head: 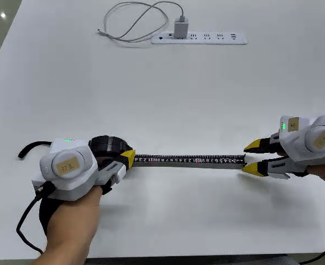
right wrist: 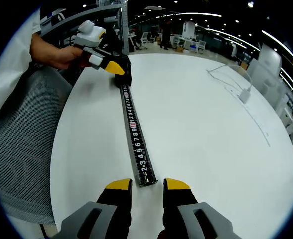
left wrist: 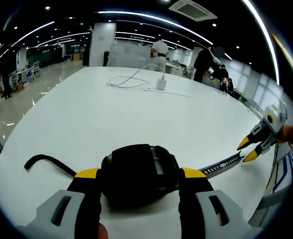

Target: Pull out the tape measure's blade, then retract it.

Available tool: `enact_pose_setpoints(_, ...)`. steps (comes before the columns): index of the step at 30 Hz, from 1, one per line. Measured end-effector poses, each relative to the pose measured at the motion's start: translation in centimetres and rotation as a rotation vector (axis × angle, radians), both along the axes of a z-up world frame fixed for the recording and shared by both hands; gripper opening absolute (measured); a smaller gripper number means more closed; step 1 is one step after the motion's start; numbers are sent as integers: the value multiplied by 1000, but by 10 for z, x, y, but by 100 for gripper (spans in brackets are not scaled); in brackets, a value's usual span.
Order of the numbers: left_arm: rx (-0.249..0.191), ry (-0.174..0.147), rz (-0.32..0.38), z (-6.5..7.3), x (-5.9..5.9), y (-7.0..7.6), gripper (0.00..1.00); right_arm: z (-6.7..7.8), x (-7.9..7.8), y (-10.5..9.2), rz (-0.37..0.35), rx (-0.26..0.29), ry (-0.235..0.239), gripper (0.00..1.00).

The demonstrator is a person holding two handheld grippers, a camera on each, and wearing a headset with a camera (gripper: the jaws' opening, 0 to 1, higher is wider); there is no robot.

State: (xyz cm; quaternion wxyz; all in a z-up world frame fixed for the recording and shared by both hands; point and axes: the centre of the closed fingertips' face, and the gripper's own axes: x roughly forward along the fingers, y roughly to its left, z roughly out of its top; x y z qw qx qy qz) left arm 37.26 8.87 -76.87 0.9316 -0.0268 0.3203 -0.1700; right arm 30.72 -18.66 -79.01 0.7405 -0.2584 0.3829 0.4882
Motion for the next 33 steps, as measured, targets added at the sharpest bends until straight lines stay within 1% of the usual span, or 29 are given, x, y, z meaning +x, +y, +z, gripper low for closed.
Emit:
enact_pose_setpoints(8, -1, 3, -1, -1, 0, 0, 59, -7, 0, 2, 57, -31, 8, 17)
enact_pose_setpoints(16, -4, 7, -1, -1, 0, 0, 59, -10, -1, 4, 97, -46, 15, 13)
enact_pose_setpoints(33, -18, 14, 13, -2, 2, 0, 60, -11, -1, 5, 111, -52, 11, 11)
